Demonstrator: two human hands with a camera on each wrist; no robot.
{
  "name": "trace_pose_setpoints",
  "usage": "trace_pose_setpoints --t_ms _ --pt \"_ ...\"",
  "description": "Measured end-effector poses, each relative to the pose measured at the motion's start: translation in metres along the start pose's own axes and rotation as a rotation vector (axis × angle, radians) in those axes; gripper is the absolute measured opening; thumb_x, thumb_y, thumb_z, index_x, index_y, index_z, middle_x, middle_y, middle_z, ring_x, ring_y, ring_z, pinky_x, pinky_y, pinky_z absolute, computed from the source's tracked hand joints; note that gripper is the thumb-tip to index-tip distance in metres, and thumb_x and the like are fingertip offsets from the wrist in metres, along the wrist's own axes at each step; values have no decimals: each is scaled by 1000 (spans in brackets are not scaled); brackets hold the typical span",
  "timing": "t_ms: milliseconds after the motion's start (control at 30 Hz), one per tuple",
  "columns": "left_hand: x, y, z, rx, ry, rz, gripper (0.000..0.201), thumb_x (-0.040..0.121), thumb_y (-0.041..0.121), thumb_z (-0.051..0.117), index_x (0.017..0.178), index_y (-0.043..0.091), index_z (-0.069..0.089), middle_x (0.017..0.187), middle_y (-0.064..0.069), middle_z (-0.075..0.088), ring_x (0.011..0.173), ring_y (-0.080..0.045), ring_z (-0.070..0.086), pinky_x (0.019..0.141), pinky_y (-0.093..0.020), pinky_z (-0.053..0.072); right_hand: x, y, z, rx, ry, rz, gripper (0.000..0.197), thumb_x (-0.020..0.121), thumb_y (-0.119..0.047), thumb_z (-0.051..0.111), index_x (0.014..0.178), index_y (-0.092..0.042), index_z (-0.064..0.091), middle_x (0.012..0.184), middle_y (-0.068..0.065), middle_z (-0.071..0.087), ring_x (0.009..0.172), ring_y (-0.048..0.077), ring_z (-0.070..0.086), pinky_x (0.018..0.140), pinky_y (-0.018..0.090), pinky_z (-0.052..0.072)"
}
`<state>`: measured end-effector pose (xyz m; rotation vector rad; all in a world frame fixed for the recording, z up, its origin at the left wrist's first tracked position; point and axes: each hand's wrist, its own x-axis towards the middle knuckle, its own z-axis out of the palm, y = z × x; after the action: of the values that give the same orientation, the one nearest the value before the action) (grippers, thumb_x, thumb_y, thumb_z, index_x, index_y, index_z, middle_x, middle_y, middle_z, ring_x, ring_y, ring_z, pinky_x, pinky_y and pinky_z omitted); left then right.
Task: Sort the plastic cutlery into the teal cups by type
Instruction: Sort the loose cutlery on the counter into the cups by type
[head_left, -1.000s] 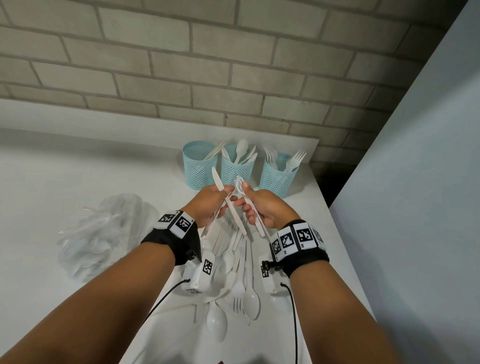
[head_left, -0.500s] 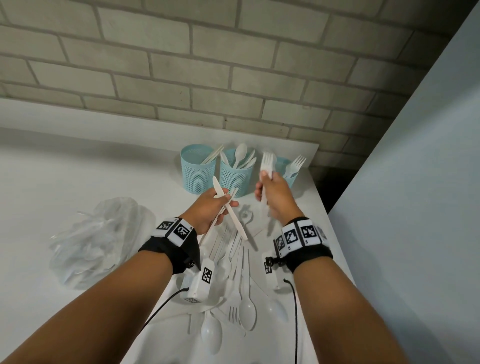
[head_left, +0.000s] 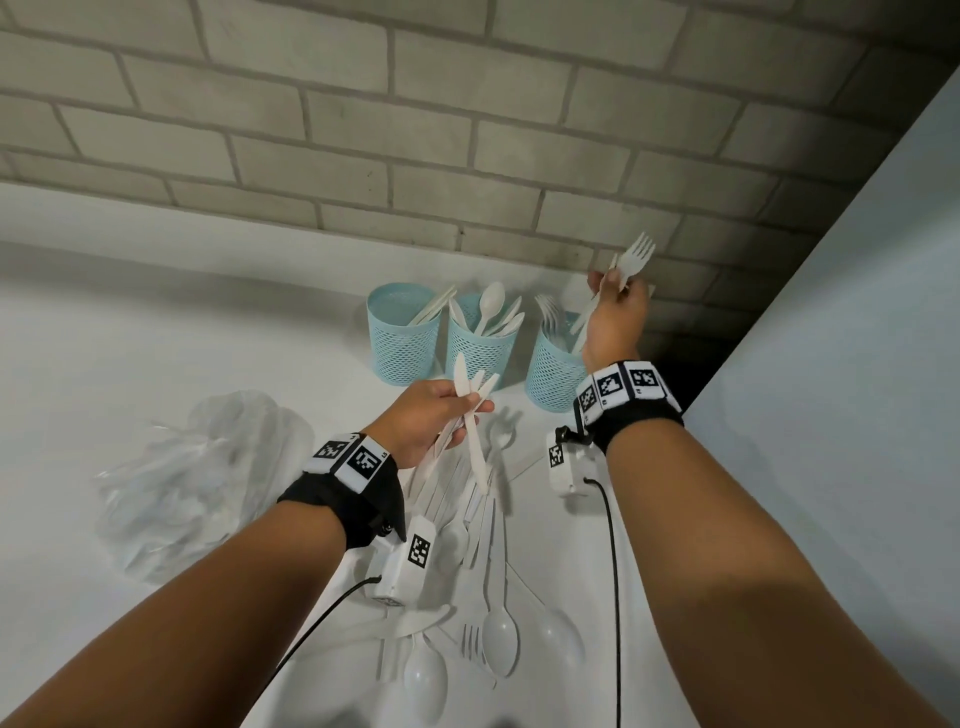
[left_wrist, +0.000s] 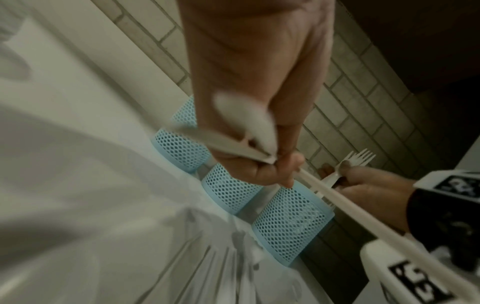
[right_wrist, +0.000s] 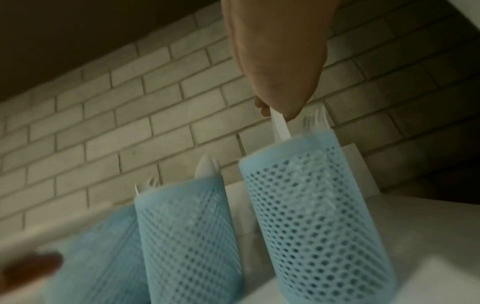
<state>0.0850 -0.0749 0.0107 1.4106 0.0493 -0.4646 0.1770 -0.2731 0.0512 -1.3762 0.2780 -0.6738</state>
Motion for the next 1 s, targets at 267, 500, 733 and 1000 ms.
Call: trace_pose_setpoints --t_ms 267,500,733,1000 --pt "-4 1 -6 -8 14 -3 19 92 7 57 109 1 60 91 -5 70 64 -10 54 53 -14 48 -6 8 -10 -243 -95 78 58 83 9 54 135 -13 39 131 9 56 118 24 55 100 47 46" --pt "-6 -1 -6 -31 71 2 13 86 11 65 96 2 68 83 -3 70 55 -1 62 55 -12 51 -42 -31 -1 -417 -142 -372 31 84 1 57 114 -7 60 110 0 60 98 13 56 84 15 45" --pt "-12 -2 -4 -58 97 7 11 84 16 68 90 7 69 76 0 71 65 -7 63 57 -14 53 -82 -32 10 -854 -853 -69 42 83 -40 67 97 0 69 93 12 69 81 13 59 67 19 41" --pt "-17 0 -6 -156 56 15 15 89 6 60 102 1 66 85 -6 68 65 -6 67 58 -15 54 -99 -15 9 -603 -792 191 34 88 -28 63 93 6 67 90 15 62 78 17 49 65 24 36"
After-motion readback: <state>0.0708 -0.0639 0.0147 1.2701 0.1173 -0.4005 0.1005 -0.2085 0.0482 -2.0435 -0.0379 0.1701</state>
